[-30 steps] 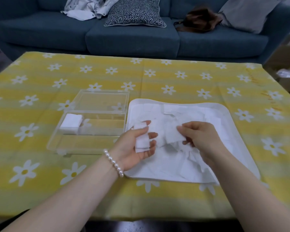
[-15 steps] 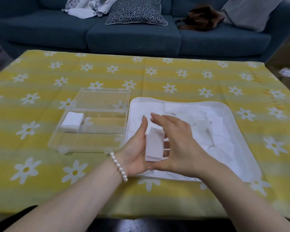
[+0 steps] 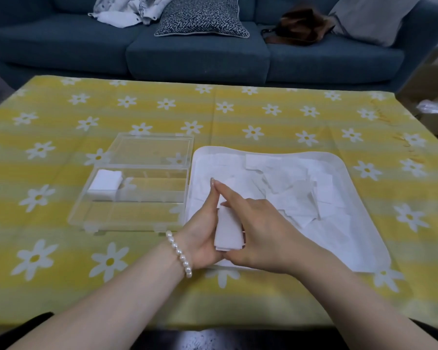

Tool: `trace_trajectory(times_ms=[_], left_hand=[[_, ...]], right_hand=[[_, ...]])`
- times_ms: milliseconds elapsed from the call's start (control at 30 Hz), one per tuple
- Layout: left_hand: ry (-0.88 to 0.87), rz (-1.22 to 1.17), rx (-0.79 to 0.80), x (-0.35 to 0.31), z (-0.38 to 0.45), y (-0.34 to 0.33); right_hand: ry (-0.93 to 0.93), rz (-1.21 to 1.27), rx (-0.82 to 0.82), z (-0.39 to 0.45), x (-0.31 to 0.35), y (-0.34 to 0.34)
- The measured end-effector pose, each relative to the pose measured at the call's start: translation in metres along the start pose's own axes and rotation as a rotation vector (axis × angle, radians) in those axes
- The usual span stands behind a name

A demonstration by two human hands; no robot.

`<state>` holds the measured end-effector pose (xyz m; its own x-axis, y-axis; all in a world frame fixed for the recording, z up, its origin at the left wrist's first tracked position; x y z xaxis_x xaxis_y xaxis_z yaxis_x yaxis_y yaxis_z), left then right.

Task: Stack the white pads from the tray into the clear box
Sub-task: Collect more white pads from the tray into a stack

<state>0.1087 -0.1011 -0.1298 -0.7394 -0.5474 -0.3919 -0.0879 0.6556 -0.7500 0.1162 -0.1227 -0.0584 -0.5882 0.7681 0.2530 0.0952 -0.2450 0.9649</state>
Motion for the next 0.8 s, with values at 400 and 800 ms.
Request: trace_trajectory(times_ms=[400,800], left_hand=[[-0.032,-0.175,-0.181,-0.006,0.004,0.025],[-0.039,-0.309,-0.098,-0.011,0.002,0.02]], right_hand=[[-0.403,0.144,0.165,-0.021,-0.08,0.021],[-0.634,-0.317,0.37,-0.041,-0.157,0.003]])
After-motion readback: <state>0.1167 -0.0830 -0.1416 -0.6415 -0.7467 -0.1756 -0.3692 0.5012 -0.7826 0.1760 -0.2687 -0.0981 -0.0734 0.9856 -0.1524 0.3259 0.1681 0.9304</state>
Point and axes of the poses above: each hand's wrist, its own z-axis towards the middle knuckle, its own y-axis out of the back of the hand, x = y × z, the point moved 10 cm from there along z, towards the middle knuckle, and after that the axes turned 11 degrees about -z, right-handed, at the moved point
